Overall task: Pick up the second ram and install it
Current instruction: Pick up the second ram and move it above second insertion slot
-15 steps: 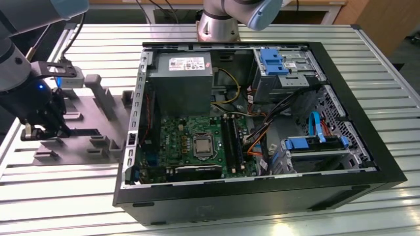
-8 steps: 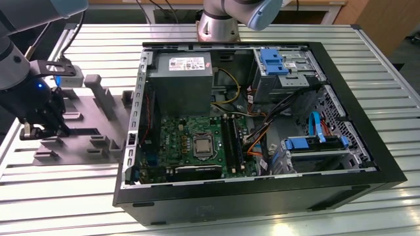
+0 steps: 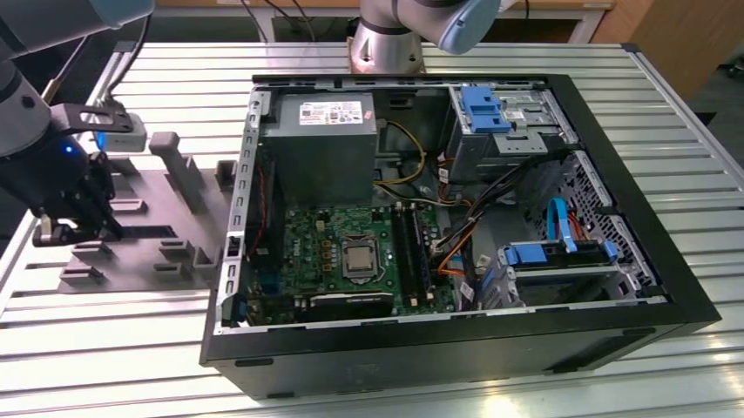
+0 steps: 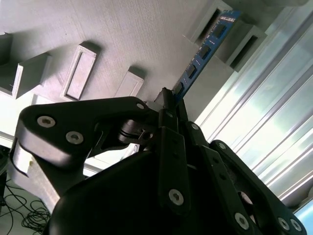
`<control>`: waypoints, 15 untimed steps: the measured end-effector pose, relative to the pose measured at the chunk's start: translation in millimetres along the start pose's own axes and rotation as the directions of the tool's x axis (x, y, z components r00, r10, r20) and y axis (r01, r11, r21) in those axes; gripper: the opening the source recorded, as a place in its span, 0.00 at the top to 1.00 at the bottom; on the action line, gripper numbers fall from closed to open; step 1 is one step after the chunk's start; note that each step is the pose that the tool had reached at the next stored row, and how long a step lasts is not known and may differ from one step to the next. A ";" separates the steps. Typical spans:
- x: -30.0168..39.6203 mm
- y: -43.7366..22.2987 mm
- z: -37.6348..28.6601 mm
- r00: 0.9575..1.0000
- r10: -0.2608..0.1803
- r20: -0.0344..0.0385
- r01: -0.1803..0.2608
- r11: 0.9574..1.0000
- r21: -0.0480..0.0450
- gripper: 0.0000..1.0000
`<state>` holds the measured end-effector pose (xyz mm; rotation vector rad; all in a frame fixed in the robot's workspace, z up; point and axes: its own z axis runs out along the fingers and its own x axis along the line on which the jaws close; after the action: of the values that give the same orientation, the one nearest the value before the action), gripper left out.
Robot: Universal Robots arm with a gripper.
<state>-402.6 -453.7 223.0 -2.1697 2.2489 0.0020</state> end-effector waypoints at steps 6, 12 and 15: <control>0.0 0.0 -2.3 1.000 0.000 0.000 0.000 1.000 0.000 0.86; -0.1 0.0 -4.6 1.000 0.000 0.000 0.000 1.000 0.000 0.86; -0.1 -0.1 -5.8 1.000 0.000 0.000 0.000 1.000 0.000 0.86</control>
<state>-402.6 -453.7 228.8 -2.1697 2.2488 0.0020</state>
